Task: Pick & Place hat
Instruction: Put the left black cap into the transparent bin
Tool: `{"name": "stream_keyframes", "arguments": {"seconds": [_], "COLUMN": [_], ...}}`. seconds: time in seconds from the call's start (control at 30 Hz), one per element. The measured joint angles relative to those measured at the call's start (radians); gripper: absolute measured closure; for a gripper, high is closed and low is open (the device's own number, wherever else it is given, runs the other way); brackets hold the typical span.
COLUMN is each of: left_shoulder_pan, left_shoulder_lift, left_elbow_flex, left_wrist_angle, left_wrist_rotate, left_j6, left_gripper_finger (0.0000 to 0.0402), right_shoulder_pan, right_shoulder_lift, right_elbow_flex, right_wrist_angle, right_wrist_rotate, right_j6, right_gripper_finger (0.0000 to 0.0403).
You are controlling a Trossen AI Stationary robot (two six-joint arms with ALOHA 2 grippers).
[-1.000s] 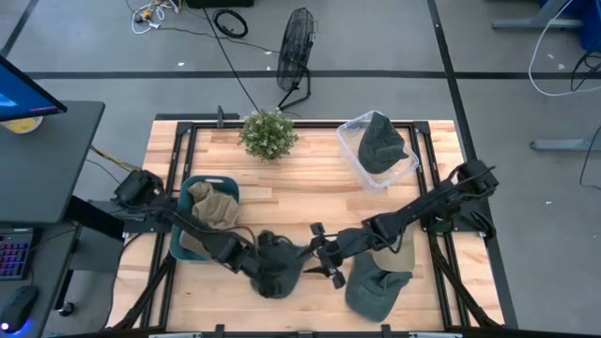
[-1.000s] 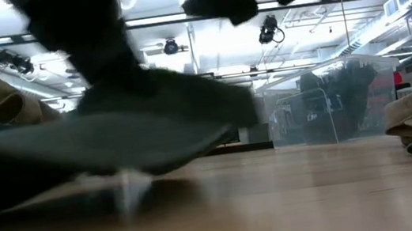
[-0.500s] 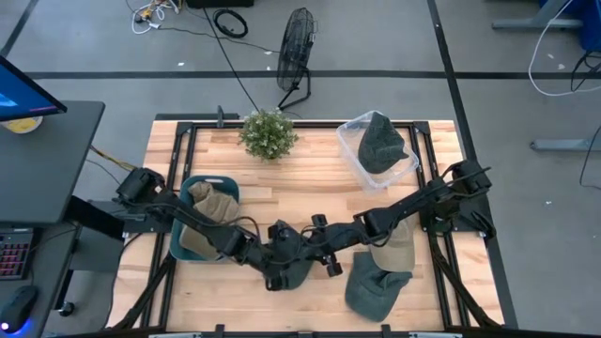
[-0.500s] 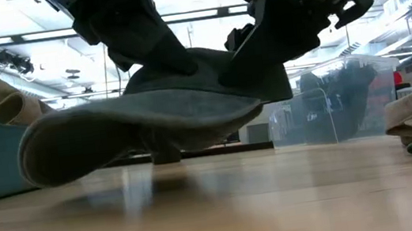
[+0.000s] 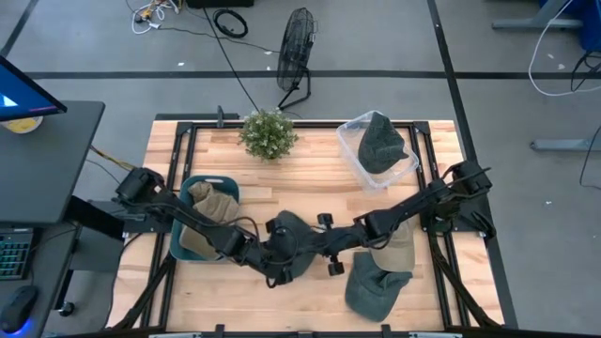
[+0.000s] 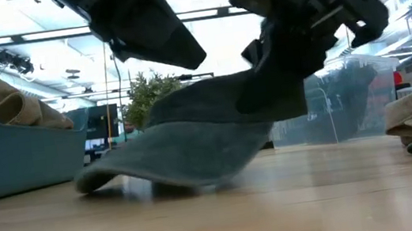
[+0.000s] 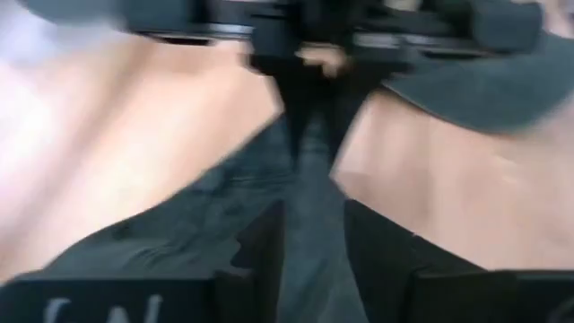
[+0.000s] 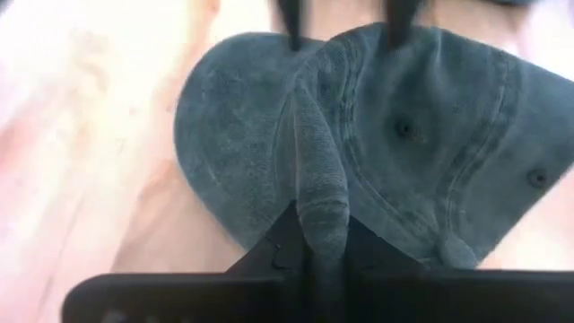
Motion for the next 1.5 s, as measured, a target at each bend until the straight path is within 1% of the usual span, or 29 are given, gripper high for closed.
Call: {"name": "stream_keyframes", "arguments": {"seconds": [0.07,0.17,0.23,0.3,0.4,0.5,0.63,0.7,0.73,0.83,0.93,1.0,1.07,1.13,1.23,1.37,1.4,1.5], "left_shoulder_pan": [-0.002,-0.003,-0.003,-0.003,-0.003,-0.003,-0.002,-0.001,-0.001,-0.001,-0.001,0.000,-0.001,-0.001,0.000,-0.001,-0.001,-0.001], "left_shoulder_lift": [-0.004,-0.009,-0.009,-0.009,-0.009,-0.009,-0.009,-0.009,-0.009,-0.009,-0.009,-0.009,-0.009,-0.009,-0.009,-0.009,-0.009,-0.009], "left_elbow_flex": [0.000,0.000,0.000,0.000,0.000,0.000,0.000,0.000,0.000,0.000,0.000,0.000,0.000,0.000,0.000,0.000,0.000,0.000], "left_wrist_angle": [0.002,-0.002,0.004,0.006,0.009,0.014,0.014,0.014,0.013,0.013,0.013,0.013,0.013,0.013,0.013,0.013,0.013,0.013], "left_wrist_rotate": [-0.075,-0.179,-0.220,-0.250,-0.268,-0.269,-0.270,-0.270,-0.270,-0.270,-0.270,-0.270,-0.270,-0.270,-0.270,-0.270,-0.270,-0.270], "left_j6": [0.017,0.016,0.016,0.009,-0.004,-0.017,-0.064,-0.077,-0.077,-0.077,-0.077,-0.082,-0.082,-0.082,-0.082,-0.082,-0.082,-0.082], "left_gripper_finger": [0.0261,0.0247,0.0245,0.0245,0.0251,0.0256,0.0259,0.0259,0.0259,0.0259,0.0259,0.0259,0.0259,0.0259,0.0259,0.0259,0.0259,0.0259], "right_shoulder_pan": [0.010,0.030,0.044,0.056,0.060,0.059,0.051,0.032,0.019,-0.037,-0.102,-0.143,-0.183,-0.217,-0.259,-0.311,-0.318,-0.327], "right_shoulder_lift": [-0.030,-0.108,-0.179,-0.260,-0.383,-0.502,-0.629,-0.674,-0.693,-0.727,-0.732,-0.729,-0.721,-0.716,-0.711,-0.710,-0.710,-0.710], "right_elbow_flex": [0.000,0.000,0.000,0.000,0.001,0.001,0.001,0.001,0.001,0.001,0.001,0.001,0.001,-0.008,-0.043,-0.116,-0.139,-0.205], "right_wrist_angle": [-0.049,-0.141,-0.216,-0.306,-0.464,-0.578,-0.704,-0.770,-0.811,-0.933,-1.070,-1.153,-1.221,-1.263,-1.264,-1.202,-1.186,-1.113], "right_wrist_rotate": [0.044,0.137,0.232,0.350,0.511,0.661,0.903,0.991,1.013,1.018,1.015,0.991,0.943,0.918,0.895,0.744,0.728,0.727], "right_j6": [0.002,0.012,0.014,0.014,0.019,0.006,-0.108,-0.148,-0.159,-0.144,-0.081,-0.037,0.002,0.027,0.021,-0.001,-0.014,-0.064], "right_gripper_finger": [0.0386,0.0393,0.0393,0.0392,0.0392,0.0392,0.0392,0.0392,0.0392,0.0392,0.0392,0.0392,0.0392,0.0392,0.0392,0.0392,0.0392,0.0391]}}
